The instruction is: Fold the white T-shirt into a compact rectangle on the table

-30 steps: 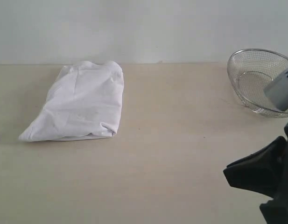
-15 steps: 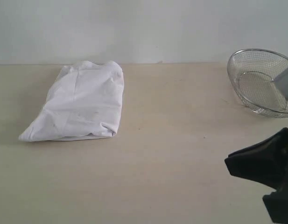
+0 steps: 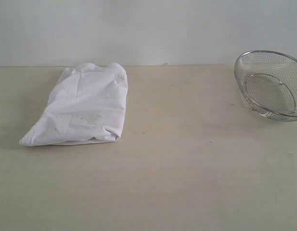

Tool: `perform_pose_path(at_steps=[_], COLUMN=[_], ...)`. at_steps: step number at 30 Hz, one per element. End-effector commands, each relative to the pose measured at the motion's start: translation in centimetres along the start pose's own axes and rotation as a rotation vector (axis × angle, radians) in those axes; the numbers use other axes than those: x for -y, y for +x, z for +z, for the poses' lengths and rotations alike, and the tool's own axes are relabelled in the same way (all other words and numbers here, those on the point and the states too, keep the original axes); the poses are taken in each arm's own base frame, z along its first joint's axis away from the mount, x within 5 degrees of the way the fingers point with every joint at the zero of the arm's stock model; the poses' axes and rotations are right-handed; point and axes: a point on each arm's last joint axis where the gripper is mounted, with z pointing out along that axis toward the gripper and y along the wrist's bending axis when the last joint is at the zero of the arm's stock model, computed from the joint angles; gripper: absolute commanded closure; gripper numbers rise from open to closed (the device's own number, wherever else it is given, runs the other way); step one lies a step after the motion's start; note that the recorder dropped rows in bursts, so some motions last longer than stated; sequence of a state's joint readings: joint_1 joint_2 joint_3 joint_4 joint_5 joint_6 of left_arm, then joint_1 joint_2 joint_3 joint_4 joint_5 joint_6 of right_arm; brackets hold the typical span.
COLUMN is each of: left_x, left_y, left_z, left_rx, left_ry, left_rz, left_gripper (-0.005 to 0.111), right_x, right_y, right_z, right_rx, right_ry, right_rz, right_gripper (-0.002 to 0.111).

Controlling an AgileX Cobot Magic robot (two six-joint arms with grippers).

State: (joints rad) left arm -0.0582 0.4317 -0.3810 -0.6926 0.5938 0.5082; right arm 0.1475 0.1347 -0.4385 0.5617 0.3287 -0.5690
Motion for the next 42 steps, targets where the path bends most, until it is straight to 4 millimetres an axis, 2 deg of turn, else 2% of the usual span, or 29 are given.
perform_pose_path(at_steps=[1,2,4,6,14,19,24,35,42], left_x=[0.1,0.1,0.1,0.1,0.1,0.0,0.0,0.0,0.0], left_y=[0.0,0.0,0.0,0.0,0.0,-0.1,-0.1,-0.1,-0.1], left_z=[0.0,0.0,0.0,0.0,0.0,0.0,0.0,0.0,0.0], left_rx=[0.011,0.011,0.011,0.011,0.013,0.018,0.018,0.018,0.022], left_ry=[0.006,0.006,0.006,0.006,0.005,0.002,0.002,0.002,0.000], left_rz=[-0.008,-0.008,-0.008,-0.008,-0.008,-0.008,-0.008,-0.008,-0.008], left_gripper=[0.102,0.102,0.102,0.102,0.102,0.102,0.102,0.102,0.102], right_x=[0.5,0.6,0.7,0.8,0.9,1.5,1.5,1.4,1.3], right_y=[5.0,5.9,10.1,12.7,13.0,13.7,14.1,14.2,14.2], right_z=[0.1,0.1,0.6,0.6,0.5,0.2,-0.1,-0.3,-0.3], right_rx=[-0.031,-0.044,-0.145,-0.203,-0.218,-0.286,-0.331,-0.355,-0.348], right_ry=[0.103,0.109,0.123,0.138,0.154,0.237,0.230,0.214,0.215], right_rz=[0.024,0.031,0.050,0.067,0.082,0.195,0.081,-0.004,0.056], right_gripper=[0.109,0.109,0.109,0.109,0.109,0.109,0.109,0.109,0.109])
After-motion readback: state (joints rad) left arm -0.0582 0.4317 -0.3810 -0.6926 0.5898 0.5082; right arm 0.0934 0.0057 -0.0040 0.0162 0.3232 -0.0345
